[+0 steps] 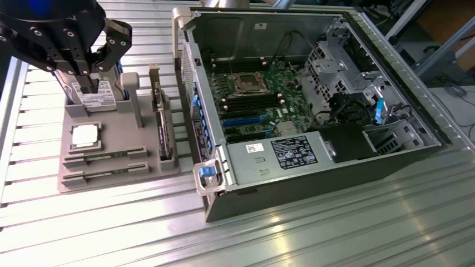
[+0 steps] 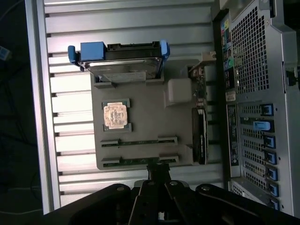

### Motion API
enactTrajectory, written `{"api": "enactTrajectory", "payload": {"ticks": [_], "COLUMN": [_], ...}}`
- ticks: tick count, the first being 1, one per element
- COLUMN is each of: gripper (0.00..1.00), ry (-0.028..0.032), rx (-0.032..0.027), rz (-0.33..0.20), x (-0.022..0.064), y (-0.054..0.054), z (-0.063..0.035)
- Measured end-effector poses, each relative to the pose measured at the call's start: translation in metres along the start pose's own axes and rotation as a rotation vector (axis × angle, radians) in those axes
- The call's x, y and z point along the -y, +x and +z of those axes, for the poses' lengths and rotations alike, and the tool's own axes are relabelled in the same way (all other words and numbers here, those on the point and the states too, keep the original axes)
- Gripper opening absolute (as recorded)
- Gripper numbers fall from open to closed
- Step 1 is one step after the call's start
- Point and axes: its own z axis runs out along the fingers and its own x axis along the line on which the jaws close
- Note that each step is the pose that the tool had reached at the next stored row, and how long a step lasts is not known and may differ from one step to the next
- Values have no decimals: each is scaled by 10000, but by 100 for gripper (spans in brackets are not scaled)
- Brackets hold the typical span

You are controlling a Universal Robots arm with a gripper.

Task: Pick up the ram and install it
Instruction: 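Reach for the ram, then pick up the ram and move it above insertion slot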

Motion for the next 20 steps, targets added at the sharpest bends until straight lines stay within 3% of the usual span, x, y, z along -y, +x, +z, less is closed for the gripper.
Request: {"api": "enactTrajectory", "payload": {"ticks": [13, 20], "gripper": [11, 11], "ry": [0, -19], "rx": [-1, -33], "rz": [-16, -744], "x": [15, 15], "y": [-1, -1], "z": [-1, -1]}}
